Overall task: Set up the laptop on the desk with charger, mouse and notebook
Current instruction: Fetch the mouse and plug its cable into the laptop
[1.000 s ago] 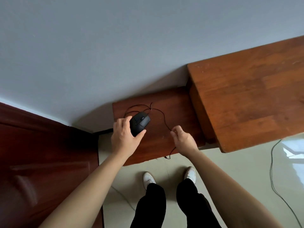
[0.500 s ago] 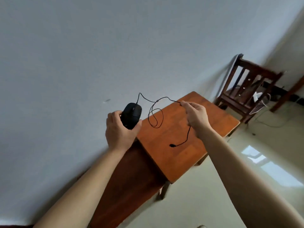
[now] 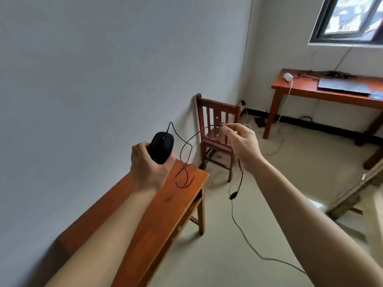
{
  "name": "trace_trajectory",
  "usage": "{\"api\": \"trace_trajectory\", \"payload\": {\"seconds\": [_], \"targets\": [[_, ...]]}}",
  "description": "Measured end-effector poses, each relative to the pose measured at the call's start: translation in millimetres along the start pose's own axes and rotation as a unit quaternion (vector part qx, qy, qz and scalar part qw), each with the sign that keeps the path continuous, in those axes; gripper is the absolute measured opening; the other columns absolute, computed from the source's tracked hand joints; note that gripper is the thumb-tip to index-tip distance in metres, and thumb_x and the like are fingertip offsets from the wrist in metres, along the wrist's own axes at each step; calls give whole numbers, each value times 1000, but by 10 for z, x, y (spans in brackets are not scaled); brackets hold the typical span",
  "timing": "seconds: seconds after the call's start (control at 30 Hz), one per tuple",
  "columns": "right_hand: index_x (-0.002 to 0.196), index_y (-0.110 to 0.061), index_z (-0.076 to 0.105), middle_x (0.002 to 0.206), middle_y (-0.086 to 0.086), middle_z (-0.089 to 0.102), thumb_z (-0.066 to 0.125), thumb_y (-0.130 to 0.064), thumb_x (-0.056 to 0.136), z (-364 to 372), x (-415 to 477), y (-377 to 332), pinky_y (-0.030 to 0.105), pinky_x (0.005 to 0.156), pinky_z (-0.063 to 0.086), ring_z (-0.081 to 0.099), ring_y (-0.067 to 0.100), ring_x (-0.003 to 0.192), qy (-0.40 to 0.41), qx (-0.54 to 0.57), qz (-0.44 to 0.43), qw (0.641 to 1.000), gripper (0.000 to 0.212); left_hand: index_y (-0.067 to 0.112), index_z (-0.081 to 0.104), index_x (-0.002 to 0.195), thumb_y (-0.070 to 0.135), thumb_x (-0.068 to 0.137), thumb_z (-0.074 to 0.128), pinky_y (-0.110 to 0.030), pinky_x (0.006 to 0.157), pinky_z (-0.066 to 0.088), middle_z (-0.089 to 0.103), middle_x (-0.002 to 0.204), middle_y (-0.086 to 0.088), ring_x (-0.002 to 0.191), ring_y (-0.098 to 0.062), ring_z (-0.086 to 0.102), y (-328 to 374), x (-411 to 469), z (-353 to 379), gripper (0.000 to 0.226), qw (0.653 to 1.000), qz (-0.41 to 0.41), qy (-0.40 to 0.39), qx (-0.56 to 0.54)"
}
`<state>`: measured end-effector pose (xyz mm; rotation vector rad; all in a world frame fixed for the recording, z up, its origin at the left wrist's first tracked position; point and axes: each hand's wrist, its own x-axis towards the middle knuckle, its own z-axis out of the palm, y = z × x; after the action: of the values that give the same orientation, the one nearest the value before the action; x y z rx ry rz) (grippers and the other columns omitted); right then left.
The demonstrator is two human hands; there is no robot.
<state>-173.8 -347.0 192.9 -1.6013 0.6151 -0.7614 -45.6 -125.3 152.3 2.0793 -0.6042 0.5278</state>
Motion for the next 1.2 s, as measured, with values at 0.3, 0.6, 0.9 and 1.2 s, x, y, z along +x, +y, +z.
{"api": "trace_trajectory", "payload": {"seconds": [0.3,0.6,0.9,1.2], "targets": [[91,-31,76,55,-22,62,61,-29,84,-1960,1077,740,9,42,35,49,-3,43,159,-71,50,983,17,25,42,111,65,71,72,-16,54,42,44,101,6,87,-15,53,1096,162,2219,64,988,43,-141,-51],[109,-22,76,97,-3,56,57,-15,96,-3506,2679,1613,14,83,34,55,11,89,232,-311,82,918,25,17,47,112,57,71,78,-30,74,44,50,105,2,98,-20,52,2001,835,4823,66,965,69,-224,-115],[108,-22,75,81,-5,71,57,-34,100,-4882,4093,1801,13,64,39,60,15,79,346,-350,116,863,23,17,48,111,60,71,77,-31,76,37,50,105,3,99,-16,50,3181,1672,6855,65,939,118,-292,-138],[88,-25,67,66,-5,70,37,-61,99,-6820,5642,2504,36,75,55,68,22,78,436,-302,172,830,48,12,50,113,50,71,81,-32,81,44,55,106,-2,103,-24,52,4618,1828,9224,64,916,161,-338,-144]]}}
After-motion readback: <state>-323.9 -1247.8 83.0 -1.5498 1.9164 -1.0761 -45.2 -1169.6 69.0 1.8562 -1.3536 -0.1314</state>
